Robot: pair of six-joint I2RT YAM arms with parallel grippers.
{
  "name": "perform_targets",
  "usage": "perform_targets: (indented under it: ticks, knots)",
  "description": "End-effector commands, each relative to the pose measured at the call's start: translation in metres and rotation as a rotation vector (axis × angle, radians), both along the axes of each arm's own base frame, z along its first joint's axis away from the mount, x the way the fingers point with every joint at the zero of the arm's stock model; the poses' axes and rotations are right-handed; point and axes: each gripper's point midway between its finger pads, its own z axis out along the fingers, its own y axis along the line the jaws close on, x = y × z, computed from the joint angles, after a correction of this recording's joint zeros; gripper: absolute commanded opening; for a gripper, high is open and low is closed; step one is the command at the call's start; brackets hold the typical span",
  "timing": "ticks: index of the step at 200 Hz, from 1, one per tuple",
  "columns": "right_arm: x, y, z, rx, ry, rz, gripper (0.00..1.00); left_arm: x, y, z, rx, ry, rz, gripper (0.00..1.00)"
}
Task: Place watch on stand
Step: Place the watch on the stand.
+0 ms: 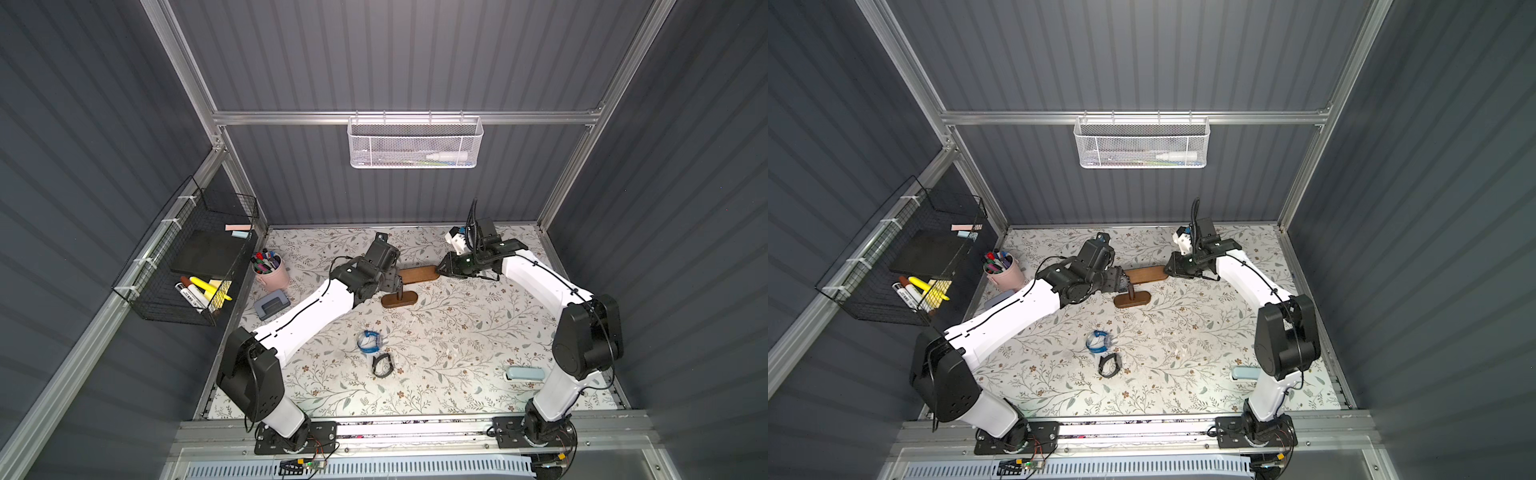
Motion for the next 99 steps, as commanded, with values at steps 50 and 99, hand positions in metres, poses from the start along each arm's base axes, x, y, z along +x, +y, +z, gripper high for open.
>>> perform_targets:
  ticks: [50, 99]
  knots:
    - [0.000, 0.002, -0.003, 0.002, 0.017, 0.021, 0.27, -0.010, -0.002, 0.003, 0.018, 0.015, -0.037, 0.67]
    - [0.001, 0.003, -0.002, 0.003, 0.014, 0.022, 0.27, -0.004, 0.001, -0.005, 0.058, 0.015, -0.013, 0.69]
